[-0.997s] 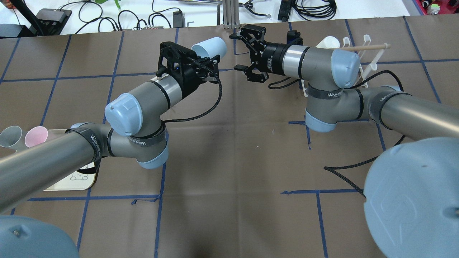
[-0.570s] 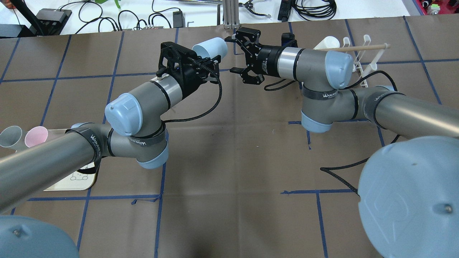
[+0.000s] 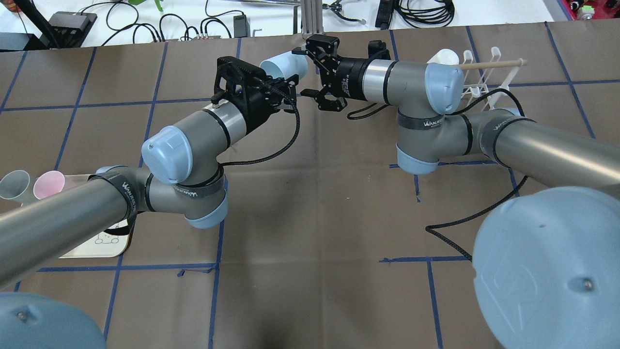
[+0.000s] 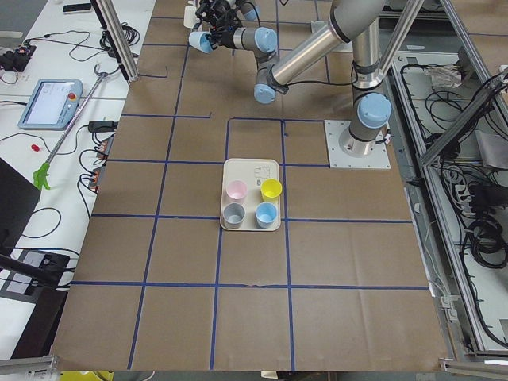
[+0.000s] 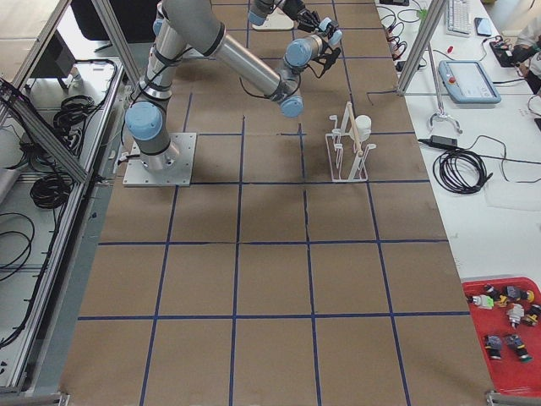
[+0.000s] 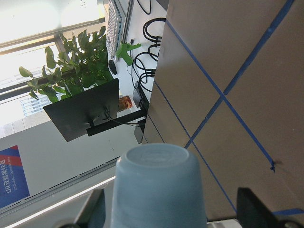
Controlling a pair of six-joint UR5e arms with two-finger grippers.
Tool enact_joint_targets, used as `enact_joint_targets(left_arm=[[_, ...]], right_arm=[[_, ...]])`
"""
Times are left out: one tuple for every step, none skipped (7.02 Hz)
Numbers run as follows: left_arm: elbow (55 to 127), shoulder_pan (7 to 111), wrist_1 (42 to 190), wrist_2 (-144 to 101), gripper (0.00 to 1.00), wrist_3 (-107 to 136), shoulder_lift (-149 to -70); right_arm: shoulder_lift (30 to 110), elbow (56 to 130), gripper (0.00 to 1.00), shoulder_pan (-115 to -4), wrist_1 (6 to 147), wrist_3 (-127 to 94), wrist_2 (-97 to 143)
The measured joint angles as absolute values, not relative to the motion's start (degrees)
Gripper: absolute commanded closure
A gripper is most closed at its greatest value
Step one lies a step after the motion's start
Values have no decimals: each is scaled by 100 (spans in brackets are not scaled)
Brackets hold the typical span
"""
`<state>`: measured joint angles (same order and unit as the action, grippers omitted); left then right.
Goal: Transfer IKEA cup to right arm and place on rack
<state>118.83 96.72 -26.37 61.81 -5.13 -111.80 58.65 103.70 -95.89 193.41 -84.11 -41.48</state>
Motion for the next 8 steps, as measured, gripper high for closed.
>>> enact_joint_targets(left_arm=[[11883,9674,-2637,6179,100,-516,-11177],[11883,9674,-2637,6179,100,-516,-11176],[11883,9674,-2637,6179,99,-512,-11177],[11883,9673,-2634,6181,99,-511,-11177],[11883,9672,-2631,6184,99,-510,-11171],[11883,9672,-2629,6186,99,-510,-11166],[11883,9672,-2628,6187,99,-510,-11164],[11883,9674,-2628,6187,99,-510,-11160]], right_arm=[[5822,10312,4,-9597,19326,-8411,-4153],[5779,10243,4,-9605,19316,-8411,-4156],[5736,10179,4,-9624,19309,-8419,-4174],[5707,10124,4,-9653,19304,-8471,-4213],[5677,10074,4,-9683,19302,-8541,-4245],[5635,10024,4,-9718,19301,-8578,-4267],[5602,9986,4,-9749,19301,-8596,-4281],[5583,9968,4,-9769,19301,-8604,-4295]])
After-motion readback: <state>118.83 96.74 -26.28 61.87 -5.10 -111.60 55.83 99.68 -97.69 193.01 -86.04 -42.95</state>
